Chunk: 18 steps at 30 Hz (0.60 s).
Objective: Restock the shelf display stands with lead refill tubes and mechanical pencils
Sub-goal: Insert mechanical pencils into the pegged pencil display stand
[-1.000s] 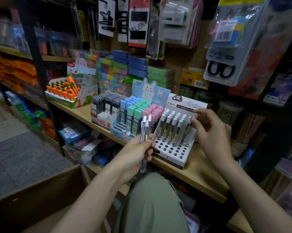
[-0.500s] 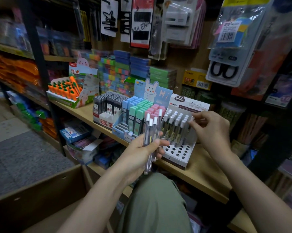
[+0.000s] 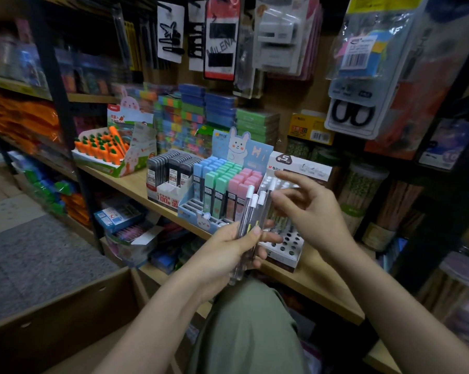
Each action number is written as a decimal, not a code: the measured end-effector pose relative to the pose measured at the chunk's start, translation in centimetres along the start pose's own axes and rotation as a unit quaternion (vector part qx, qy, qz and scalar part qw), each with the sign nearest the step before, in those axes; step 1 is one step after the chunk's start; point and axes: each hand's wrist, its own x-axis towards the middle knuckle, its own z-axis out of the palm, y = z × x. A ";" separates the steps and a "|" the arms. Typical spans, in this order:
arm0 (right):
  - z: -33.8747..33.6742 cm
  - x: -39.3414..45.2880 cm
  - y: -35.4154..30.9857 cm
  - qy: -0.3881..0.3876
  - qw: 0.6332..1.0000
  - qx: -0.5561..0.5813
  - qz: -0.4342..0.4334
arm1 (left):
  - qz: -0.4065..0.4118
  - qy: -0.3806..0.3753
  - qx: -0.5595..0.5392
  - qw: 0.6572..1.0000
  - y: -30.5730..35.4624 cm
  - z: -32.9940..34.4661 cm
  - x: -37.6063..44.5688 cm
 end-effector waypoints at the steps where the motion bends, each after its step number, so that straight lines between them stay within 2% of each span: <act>1: 0.2 -0.1 0.0 -0.005 1.000 0.028 -0.001 | -0.001 -0.005 -0.004 1.000 0.1 0.0 -0.1; 6: 0.4 -0.4 0.0 0.016 0.996 0.083 0.029 | -0.007 0.013 -0.008 1.000 0.2 -0.1 -0.5; 12: -0.3 0.0 -0.6 0.038 0.998 0.049 -0.006 | -0.014 0.050 -0.002 0.999 0.0 0.1 -0.2; 15: -2.4 0.6 -0.5 0.104 0.990 -0.053 -0.076 | 0.005 0.105 0.059 0.993 -0.1 -0.3 0.2; 18: -3.9 0.9 0.2 0.147 0.968 -0.158 -0.125 | 0.019 0.113 0.073 0.991 -0.1 -0.7 0.4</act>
